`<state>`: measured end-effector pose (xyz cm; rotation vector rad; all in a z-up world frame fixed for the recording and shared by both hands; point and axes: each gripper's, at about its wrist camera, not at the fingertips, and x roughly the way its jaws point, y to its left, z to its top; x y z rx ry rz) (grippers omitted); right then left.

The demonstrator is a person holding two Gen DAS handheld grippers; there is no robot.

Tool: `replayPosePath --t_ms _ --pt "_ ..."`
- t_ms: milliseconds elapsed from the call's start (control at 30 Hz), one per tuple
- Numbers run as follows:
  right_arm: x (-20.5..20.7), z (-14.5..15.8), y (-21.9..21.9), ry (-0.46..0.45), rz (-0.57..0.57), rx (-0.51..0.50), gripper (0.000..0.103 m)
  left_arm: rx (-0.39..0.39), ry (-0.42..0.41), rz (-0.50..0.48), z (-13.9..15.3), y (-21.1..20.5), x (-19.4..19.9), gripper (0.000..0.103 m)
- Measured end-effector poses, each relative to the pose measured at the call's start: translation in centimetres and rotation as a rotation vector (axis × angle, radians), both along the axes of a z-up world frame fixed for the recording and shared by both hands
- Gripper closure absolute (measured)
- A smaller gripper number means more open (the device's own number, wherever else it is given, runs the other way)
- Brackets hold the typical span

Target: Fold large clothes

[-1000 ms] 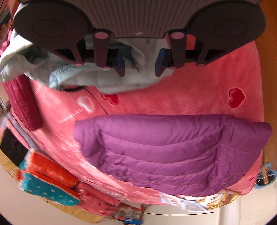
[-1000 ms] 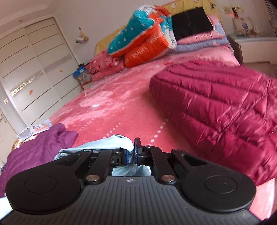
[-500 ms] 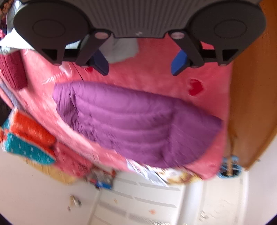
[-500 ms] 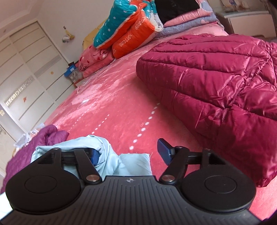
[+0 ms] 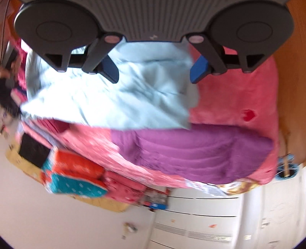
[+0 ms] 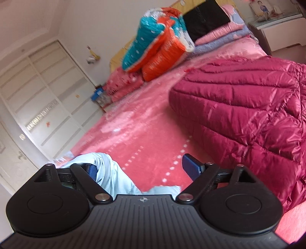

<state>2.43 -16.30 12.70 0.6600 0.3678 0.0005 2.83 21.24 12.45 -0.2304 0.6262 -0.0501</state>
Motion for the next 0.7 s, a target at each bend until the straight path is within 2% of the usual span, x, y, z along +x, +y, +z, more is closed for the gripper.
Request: replayPosePath --t_ms 67,133,200,367,500,567,700 --pt "0.2 0.1 0.7 0.038 -0.02 -0.103 0.0 0.002 0.006 -0.031 -0.8 -0.8 0.8 0.022" --pt "1.1 -0.3 1.4 0.136 -0.051 -0.194 0.0 0.044 0.001 -0.021 -1.5 -1.4 2.0 0.022" --pt "1.1 -0.3 1.5 0.161 -0.02 -0.199 0.0 0.082 0.004 0.0 -2.2 -1.7 3.6 0.022" --pt "0.0 0.6 1.7 0.117 0.034 -0.178 0.0 0.109 0.023 0.149 -3.8 -1.4 6.7 0.022" --pt "-1.8 1.2 2.6 0.005 0.042 -0.218 0.0 0.115 0.045 0.263 -4.0 -1.2 7.6 0.022" --pt "-2.0 1.0 3.9 -0.006 0.075 -0.272 0.0 0.087 0.009 0.258 -3.5 -1.7 6.6 0.022" --pt "-0.8 -0.5 7.3 0.033 0.191 -0.391 0.0 0.133 -0.051 0.161 -2.9 -4.7 4.1 0.021"
